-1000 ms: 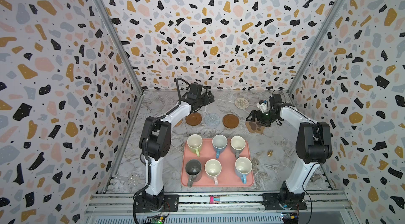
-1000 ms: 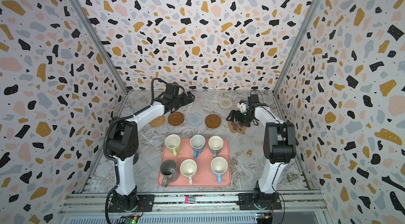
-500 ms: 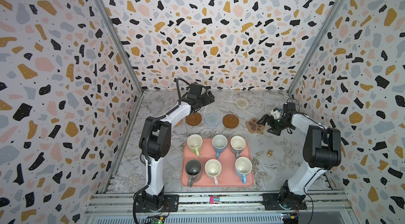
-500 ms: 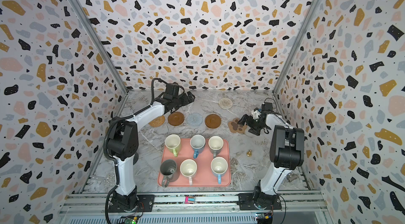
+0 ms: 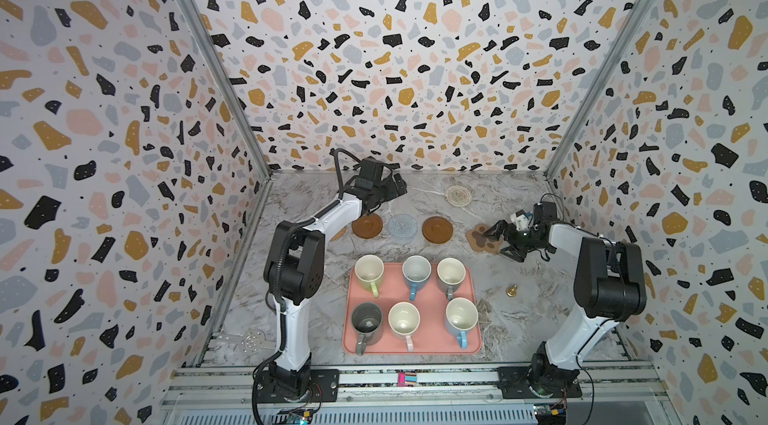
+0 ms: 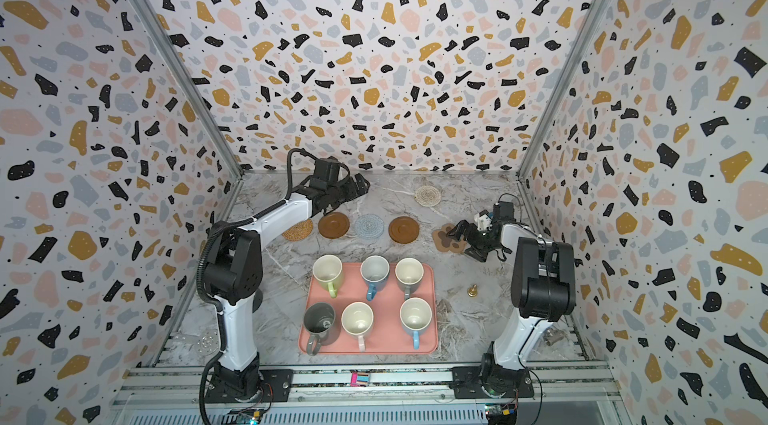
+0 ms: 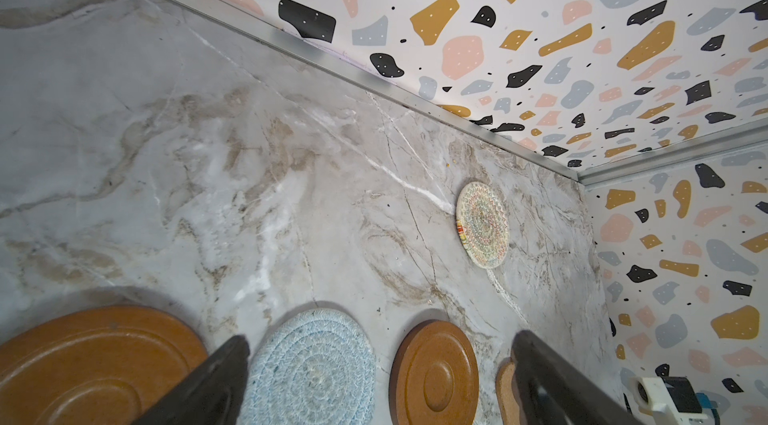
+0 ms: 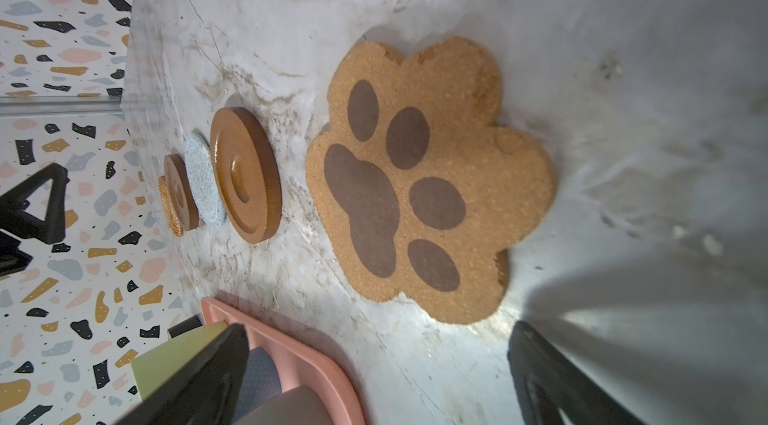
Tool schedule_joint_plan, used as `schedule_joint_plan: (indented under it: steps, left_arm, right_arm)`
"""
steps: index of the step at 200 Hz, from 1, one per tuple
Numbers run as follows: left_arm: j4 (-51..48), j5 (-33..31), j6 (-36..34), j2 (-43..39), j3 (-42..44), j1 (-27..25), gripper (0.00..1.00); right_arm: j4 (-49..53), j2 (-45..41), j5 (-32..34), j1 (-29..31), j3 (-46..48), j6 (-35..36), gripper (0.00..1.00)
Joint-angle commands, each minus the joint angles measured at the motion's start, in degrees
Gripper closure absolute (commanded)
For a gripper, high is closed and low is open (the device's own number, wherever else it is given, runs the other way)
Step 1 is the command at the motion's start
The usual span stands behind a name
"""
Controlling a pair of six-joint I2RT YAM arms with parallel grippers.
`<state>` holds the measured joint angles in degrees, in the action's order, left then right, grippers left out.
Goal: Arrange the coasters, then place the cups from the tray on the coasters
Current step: 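Lift right gripper off the wooden coaster and move it over the paw coaster, then move right gripper farther from the robot toward the multicolour woven coaster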
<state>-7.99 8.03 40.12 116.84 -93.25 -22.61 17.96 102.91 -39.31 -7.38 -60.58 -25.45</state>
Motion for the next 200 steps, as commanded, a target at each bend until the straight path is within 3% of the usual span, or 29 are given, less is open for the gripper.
schedule_joint_plan:
  steps: [1,200]
  left_arm:
    - [1.41,-0.03,0.33,-1.06,0.6,0.08,0.0]
    - [0.43,-1.0,0.23,-0.82,-1.07,0.03,0.0]
  right_arm:
    - [-1.89,0.58,-1.53,0.15,0.28,-1.65,0.01]
    - [-8.25,5.68,-3.45,2.22,-4.37,-7.31,0.01]
